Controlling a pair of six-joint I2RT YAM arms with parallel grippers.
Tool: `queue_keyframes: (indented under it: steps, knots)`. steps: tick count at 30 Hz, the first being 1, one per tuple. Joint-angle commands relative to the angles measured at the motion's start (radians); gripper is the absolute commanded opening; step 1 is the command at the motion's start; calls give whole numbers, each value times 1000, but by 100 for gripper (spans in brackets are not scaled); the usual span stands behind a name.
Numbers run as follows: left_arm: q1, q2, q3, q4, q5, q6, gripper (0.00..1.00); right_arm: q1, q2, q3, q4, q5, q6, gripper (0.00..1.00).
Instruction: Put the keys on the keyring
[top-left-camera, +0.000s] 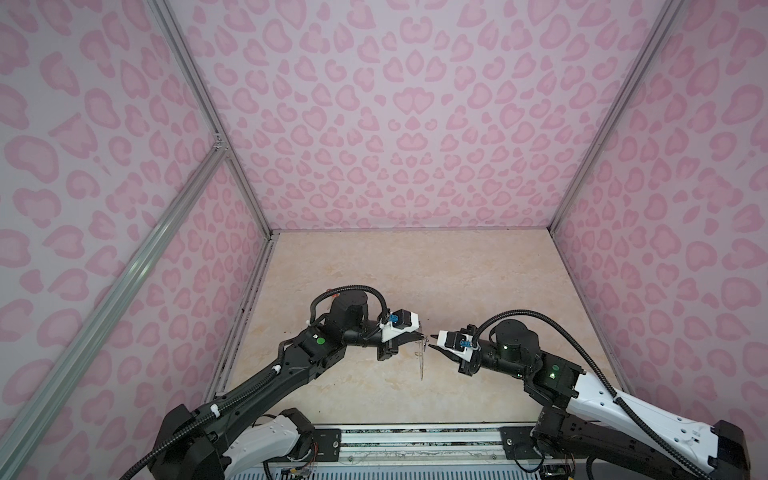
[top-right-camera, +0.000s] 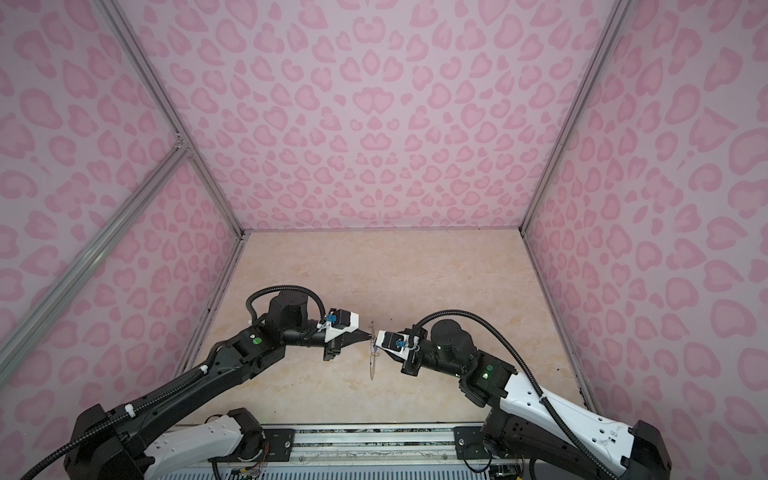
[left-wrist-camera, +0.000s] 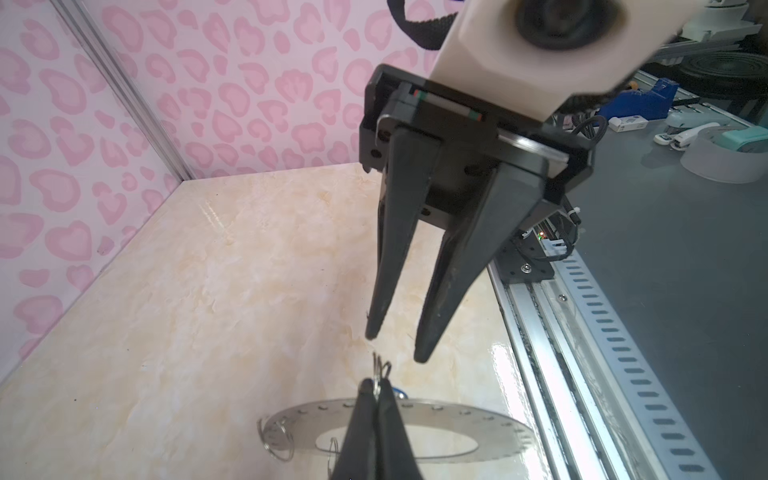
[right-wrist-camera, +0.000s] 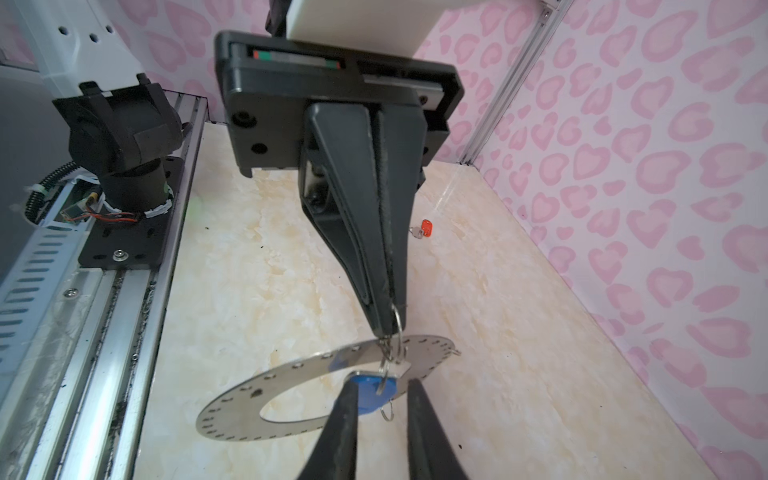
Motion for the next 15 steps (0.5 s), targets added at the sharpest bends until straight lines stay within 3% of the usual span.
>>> queue_keyframes:
  steps: [1, 6, 15]
  knots:
    - [0, -9, -9, 60, 5, 4, 3, -19, 8, 7, 69, -45, 85, 22]
    - [0, -24, -18, 62, -4, 12, 3, -50, 20, 11, 98, -87, 154, 22]
    - [-1, -36, -20, 68, -20, 26, 3, -54, 50, 30, 74, -116, 168, 17]
